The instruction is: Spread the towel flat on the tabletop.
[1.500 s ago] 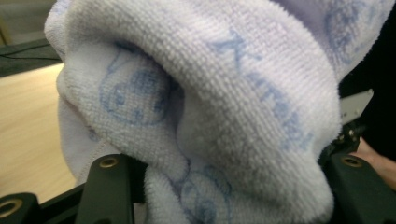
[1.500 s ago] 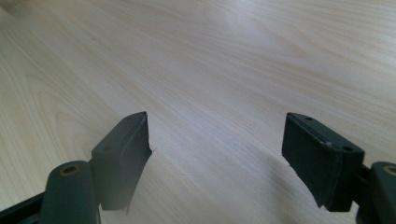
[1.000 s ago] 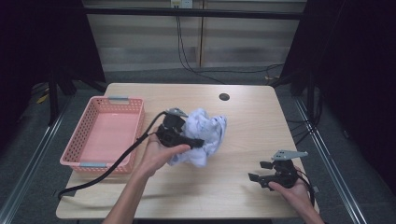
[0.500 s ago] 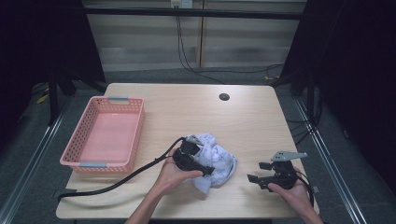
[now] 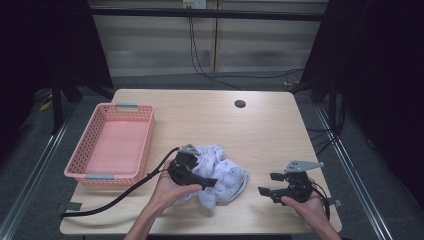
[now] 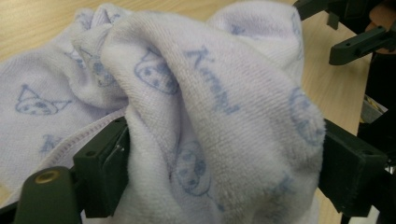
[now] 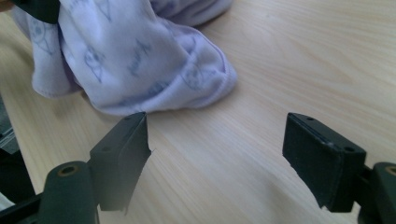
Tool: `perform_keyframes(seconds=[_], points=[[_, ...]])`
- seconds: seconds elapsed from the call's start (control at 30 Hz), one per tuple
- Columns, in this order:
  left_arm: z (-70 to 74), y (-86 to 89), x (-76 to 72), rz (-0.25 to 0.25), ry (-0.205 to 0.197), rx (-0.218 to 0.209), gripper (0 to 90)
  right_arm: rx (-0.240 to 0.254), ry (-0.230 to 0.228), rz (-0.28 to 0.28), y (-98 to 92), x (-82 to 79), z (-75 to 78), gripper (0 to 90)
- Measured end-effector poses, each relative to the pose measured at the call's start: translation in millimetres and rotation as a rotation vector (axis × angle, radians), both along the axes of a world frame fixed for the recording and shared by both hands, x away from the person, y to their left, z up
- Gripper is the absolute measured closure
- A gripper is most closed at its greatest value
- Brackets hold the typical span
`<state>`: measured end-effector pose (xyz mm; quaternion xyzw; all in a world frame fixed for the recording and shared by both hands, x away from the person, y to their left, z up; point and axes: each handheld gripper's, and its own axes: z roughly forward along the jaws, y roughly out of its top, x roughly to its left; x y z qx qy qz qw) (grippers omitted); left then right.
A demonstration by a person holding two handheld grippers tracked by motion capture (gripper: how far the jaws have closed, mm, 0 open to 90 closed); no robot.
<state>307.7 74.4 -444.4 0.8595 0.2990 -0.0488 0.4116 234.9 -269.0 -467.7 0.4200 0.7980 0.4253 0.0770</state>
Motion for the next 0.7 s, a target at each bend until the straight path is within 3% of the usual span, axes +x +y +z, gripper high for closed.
perform_keyframes(seconds=[0.1,0.13,0.2,0.3,0.4,0.43,0.5,0.53,0.57,0.6,0.7], points=[[8.6,4.1,-1.9,0.023,-0.004,-0.01,15.7,0.002,0.001,0.027,8.5,2.2,3.4,24.1],[11.8,5.7,-4.5,0.019,-0.014,-0.016,15.8,0.009,-0.003,0.067,14.3,2.1,4.6,26.3],[17.3,8.1,-10.6,0.005,-0.04,-0.027,15.7,0.01,-0.001,0.08,19.7,2.7,6.2,26.2],[24.5,17.5,-17.1,0.004,-0.046,-0.036,15.8,0.019,-0.009,0.09,24.1,6.0,10.2,26.2],[24.7,29.6,-23.0,0.052,-0.064,-0.038,26.8,0.041,-0.028,0.094,30.6,12.4,18.0,27.5],[23.6,33.1,-26.0,0.059,-0.079,-0.022,36.2,0.049,-0.035,0.105,36.4,17.1,21.8,30.0],[19.3,38.8,-31.3,0.057,-0.093,-0.033,36.1,0.051,-0.038,0.111,39.4,19.5,23.0,30.9],[17.8,40.6,-34.2,0.04,-0.096,-0.045,40.7,0.048,-0.043,0.122,45.0,23.4,25.1,34.7],[16.1,40.6,-37.0,0.013,-0.113,-0.055,55.7,0.05,-0.043,0.144,54.3,30.2,27.6,41.2],[14.6,39.1,-38.4,0.0,-0.113,-0.057,55.7,0.05,-0.043,0.144,54.3,30.2,27.6,41.2],[4.5,31.8,-38.3,0.038,-0.129,-0.075,52.1,0.054,-0.038,0.165,67.7,38.9,28.8,41.5]])
